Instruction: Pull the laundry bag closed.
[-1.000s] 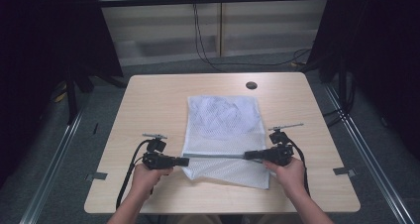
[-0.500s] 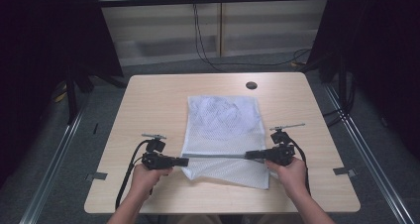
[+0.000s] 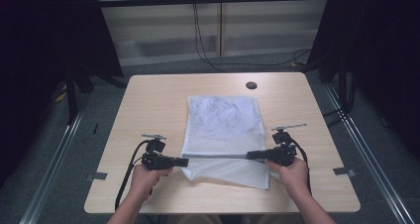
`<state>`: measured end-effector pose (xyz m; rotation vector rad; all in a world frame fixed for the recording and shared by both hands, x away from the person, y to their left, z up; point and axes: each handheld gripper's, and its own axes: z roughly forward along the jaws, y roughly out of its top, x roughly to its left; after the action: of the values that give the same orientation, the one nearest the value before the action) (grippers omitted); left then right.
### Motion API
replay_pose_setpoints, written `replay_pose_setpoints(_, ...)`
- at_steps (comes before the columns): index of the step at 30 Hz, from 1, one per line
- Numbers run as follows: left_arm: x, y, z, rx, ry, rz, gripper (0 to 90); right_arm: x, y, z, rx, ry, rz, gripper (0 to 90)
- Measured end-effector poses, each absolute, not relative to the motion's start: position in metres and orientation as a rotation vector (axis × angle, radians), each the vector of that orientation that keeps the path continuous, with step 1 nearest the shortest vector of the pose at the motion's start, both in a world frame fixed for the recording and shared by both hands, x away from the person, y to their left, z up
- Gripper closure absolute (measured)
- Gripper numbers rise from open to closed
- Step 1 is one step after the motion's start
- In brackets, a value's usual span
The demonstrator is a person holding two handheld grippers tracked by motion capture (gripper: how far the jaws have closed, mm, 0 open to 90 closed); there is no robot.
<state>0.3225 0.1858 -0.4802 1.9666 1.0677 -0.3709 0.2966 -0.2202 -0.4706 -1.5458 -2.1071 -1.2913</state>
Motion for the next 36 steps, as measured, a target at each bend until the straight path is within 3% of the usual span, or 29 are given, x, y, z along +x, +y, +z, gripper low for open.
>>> replay_pose_setpoints(36, 0.3225, 0.1891, -0.4803, 1.960, 1.079, -0.371, 88.7, 0.2927, -0.2284, -0.4688, -1.551, -2.124, -1.283, 87.1)
